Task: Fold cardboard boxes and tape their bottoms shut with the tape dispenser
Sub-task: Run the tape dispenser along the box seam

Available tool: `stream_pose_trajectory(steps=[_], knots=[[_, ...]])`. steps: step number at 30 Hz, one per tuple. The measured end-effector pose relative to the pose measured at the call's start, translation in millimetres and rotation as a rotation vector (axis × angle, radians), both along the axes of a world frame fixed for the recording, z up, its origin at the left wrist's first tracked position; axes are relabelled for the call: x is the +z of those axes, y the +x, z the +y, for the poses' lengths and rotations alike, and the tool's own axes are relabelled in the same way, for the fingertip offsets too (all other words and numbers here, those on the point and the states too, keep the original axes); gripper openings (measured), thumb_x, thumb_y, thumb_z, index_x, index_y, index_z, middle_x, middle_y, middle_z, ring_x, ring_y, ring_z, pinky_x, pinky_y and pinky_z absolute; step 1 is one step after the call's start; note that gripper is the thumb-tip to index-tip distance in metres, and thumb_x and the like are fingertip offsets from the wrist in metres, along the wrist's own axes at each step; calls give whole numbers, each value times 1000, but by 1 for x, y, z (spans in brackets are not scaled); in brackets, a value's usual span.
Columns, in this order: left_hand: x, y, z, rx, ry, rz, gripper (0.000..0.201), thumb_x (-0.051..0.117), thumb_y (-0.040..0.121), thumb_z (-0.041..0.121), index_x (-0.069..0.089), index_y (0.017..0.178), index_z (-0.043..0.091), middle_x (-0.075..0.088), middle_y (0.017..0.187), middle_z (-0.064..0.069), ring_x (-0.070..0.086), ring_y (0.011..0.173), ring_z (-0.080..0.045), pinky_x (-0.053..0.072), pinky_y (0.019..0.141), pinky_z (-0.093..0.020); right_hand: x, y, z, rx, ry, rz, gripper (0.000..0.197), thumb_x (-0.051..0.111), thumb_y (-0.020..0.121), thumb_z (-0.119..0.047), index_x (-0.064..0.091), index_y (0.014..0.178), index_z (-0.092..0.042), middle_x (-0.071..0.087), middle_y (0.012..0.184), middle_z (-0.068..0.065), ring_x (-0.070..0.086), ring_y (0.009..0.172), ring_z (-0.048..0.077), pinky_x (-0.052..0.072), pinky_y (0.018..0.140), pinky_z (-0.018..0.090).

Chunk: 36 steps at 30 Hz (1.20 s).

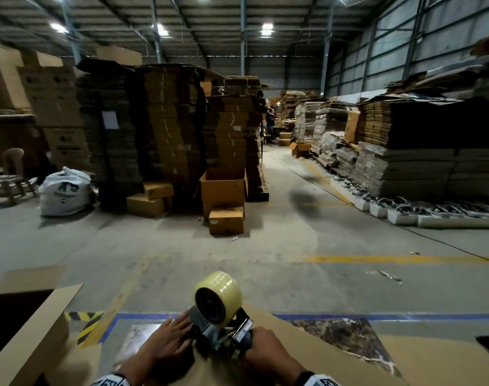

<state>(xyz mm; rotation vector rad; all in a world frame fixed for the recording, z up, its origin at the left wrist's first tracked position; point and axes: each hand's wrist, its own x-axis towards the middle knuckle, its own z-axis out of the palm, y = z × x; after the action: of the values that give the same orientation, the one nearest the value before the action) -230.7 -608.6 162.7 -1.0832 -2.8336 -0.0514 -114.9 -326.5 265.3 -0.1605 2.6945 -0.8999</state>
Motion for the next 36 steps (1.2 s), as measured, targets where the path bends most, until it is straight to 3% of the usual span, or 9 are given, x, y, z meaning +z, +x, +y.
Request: stream_pose_trajectory(steps=[3,7,9,11,14,20,24,30,36], knots=[[-23,-15,-9,-31,22,-104,28,44,96,39,50,123,33,53,143,0,29,141,-11,51,93,-51,2,3,3,-11,5,-5,4,58,87,-24,55,85,-24,59,92,7,62,100,27,36,71,25],[-24,-15,-14,-27,61,-175,58,28,98,57,43,145,27,26,160,5,1,144,-1,37,108,-56,-1,7,13,-15,20,-36,28,58,82,-22,51,56,-29,51,68,-1,60,85,25,35,59,28],[-8,-6,-10,-24,68,-192,65,22,98,59,35,151,23,4,161,22,-5,145,-1,34,107,-54,-1,10,24,-27,13,-47,19,59,79,-21,52,61,-24,53,68,-2,61,84,25,36,56,27],[16,10,4,-27,59,-215,72,17,96,63,20,157,24,-4,160,22,-7,147,-5,27,112,-48,-4,20,42,-64,30,-39,4,63,75,-24,62,79,-22,61,84,1,64,90,24,42,63,26],[36,30,19,91,-6,-257,81,-6,77,61,-5,152,30,-14,156,16,-16,145,-6,-2,120,-28,-18,42,75,-114,73,-42,19,65,76,-25,61,93,-21,61,93,-1,64,90,19,43,67,24],[41,52,38,201,-105,-284,80,-4,83,54,-5,156,24,-11,162,7,-9,151,-14,0,120,-42,-29,66,100,-171,98,-52,21,69,72,-26,63,91,-18,65,86,0,62,75,15,42,53,20],[42,78,72,162,-184,-202,99,-17,68,56,2,158,18,-5,164,-2,-3,152,-16,0,120,-41,-26,66,98,-183,48,-57,26,69,68,-22,66,92,-15,70,88,4,67,77,17,50,58,27],[16,92,106,80,-137,-237,98,-6,76,58,31,152,11,20,162,-9,11,152,-24,18,118,-44,-21,66,99,-150,5,-50,18,69,67,-16,66,85,-13,69,81,6,66,72,19,46,55,24],[27,99,111,158,-214,-248,111,-16,62,61,20,155,13,13,164,-7,10,151,-17,7,120,-35,-20,69,98,-141,34,-22,16,73,73,-16,64,86,-13,67,84,6,64,72,19,45,54,24]])
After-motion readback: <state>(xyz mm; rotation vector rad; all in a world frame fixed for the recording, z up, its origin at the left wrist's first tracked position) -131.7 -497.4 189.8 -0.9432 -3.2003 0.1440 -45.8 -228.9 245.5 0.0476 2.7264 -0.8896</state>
